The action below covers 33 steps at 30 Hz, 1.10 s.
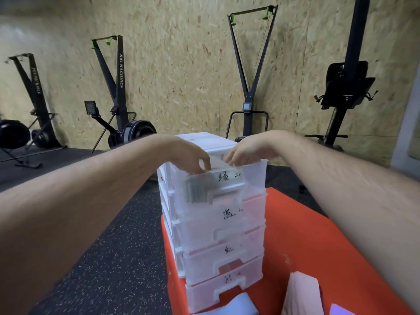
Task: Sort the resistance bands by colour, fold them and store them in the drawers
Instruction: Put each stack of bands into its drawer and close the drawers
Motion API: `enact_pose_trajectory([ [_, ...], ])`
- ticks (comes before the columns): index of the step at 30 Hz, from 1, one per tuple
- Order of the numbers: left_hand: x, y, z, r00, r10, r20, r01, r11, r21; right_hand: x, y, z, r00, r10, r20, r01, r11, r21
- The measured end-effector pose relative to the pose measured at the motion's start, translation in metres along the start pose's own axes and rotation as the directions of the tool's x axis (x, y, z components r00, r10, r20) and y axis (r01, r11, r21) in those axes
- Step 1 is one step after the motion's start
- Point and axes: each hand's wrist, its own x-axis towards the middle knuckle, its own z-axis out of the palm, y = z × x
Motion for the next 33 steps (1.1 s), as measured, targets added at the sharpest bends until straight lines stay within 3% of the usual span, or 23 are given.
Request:
enact_pose_trajectory([
  [2, -0.014, 0.001, 0.005, 0.983, 0.002, -0.183, -0.025, 0.992, -0.120, -0.012, 0.009, 0.008, 0.940, -0.102, -0.325, 0.136, 0.987, 0.082],
  [3, -0.022, 0.002, 0.014, 0.949, 0.003, -0.314, -0.060, 0.983, -0.172, -0.020, 0.015, 0.018, 0.854, -0.137, -0.502, 0.215, 0.972, 0.099],
  [4, -0.029, 0.004, 0.027, 0.883, 0.003, -0.468, -0.104, 0.977, -0.189, -0.030, 0.019, 0.033, 0.737, -0.176, -0.652, 0.298, 0.951, 0.081],
  [6, -0.042, 0.011, 0.063, 0.659, 0.049, -0.750, -0.157, 0.985, -0.074, -0.047, 0.029, 0.074, 0.520, -0.245, -0.818, 0.379, 0.925, -0.035],
  [7, -0.048, 0.015, 0.086, 0.571, 0.087, -0.816, -0.127, 0.992, 0.017, -0.053, 0.033, 0.096, 0.472, -0.263, -0.842, 0.372, 0.925, -0.080],
  [8, -0.055, 0.022, 0.107, 0.519, 0.113, -0.847, -0.083, 0.993, 0.082, -0.055, 0.039, 0.115, 0.463, -0.268, -0.845, 0.343, 0.933, -0.109],
  [12, -0.060, 0.036, 0.162, 0.434, 0.091, -0.896, 0.069, 0.989, 0.133, -0.043, 0.047, 0.158, 0.551, -0.245, -0.797, 0.223, 0.964, -0.142],
  [16, -0.051, 0.029, 0.167, 0.529, 0.019, -0.849, 0.083, 0.994, 0.074, -0.029, 0.035, 0.158, 0.548, -0.172, -0.819, 0.206, 0.976, -0.067],
  [21, -0.038, 0.022, 0.153, 0.634, -0.096, -0.767, 0.134, 0.991, -0.014, -0.007, 0.021, 0.150, 0.690, -0.142, -0.710, 0.092, 0.990, -0.109],
  [25, -0.026, 0.019, 0.150, 0.697, -0.148, -0.701, 0.125, 0.989, -0.085, 0.003, 0.015, 0.147, 0.746, -0.136, -0.652, 0.050, 0.988, -0.148],
  [28, -0.025, 0.022, 0.150, 0.707, -0.159, -0.689, 0.099, 0.987, -0.126, -0.004, 0.014, 0.157, 0.710, -0.205, -0.674, 0.089, 0.975, -0.202],
  [33, -0.051, 0.045, 0.175, 0.644, -0.060, -0.763, 0.004, 0.997, -0.075, -0.044, 0.014, 0.198, 0.653, -0.295, -0.698, 0.160, 0.954, -0.254],
])
